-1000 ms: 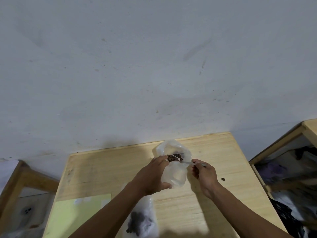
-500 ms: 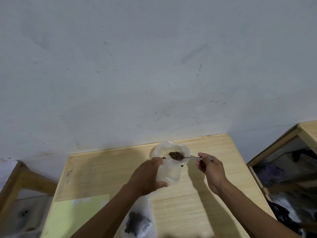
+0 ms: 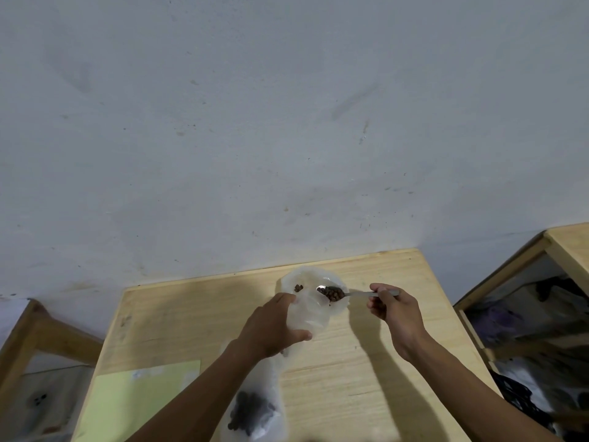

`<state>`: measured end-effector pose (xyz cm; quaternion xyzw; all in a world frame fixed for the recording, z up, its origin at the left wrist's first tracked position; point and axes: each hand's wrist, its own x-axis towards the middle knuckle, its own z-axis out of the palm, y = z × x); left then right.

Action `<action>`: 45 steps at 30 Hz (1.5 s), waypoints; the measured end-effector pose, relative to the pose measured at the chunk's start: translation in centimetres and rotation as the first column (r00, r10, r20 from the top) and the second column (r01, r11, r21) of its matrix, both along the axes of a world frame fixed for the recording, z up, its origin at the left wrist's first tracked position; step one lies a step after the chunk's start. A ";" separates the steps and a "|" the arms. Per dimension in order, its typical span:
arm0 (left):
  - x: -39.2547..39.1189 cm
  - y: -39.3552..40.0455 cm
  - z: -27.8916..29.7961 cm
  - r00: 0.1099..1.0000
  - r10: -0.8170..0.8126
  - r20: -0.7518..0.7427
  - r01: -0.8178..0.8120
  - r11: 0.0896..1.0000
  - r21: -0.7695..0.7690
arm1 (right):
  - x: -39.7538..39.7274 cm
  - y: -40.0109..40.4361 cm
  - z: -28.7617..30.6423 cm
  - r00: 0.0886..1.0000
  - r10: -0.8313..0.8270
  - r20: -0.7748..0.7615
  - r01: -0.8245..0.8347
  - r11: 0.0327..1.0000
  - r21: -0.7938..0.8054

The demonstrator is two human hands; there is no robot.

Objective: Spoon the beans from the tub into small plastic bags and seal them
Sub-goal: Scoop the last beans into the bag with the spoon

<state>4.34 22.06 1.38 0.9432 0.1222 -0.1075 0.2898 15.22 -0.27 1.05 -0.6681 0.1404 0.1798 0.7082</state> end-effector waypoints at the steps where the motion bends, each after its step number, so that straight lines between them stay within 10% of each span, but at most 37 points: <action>1: 0.0 -0.1 0.0 1.000 0.003 0.004 -0.003 1.000 -0.013 | -0.1 0.0 -0.1 1.000 0.000 -0.011 0.000 1.000 -0.011; 8: -0.2 -0.3 0.0 1.000 0.010 0.006 -0.010 0.999 -0.037 | -0.4 -0.3 0.2 0.998 -0.015 -0.065 0.019 0.998 0.059; 16: 0.1 -0.3 0.2 0.995 0.090 0.040 -0.087 0.994 -0.069 | -0.4 0.0 4.6 0.967 0.122 0.222 -0.107 0.991 -0.075; 23: -0.1 -0.4 -0.1 0.999 0.043 0.013 -0.043 0.999 -0.022 | -2.2 0.3 5.2 0.661 0.551 0.509 -0.343 0.826 -0.448; 29: -0.5 0.0 -0.4 0.999 0.021 -0.044 -0.024 0.997 -0.078 | -2.1 0.0 2.9 0.845 0.187 0.500 -0.056 0.963 -0.265; 45: -0.8 0.4 -0.8 0.958 -0.277 0.075 0.261 0.951 0.168 | -2.2 4.2 -5.0 0.973 0.049 0.225 0.009 0.969 -0.248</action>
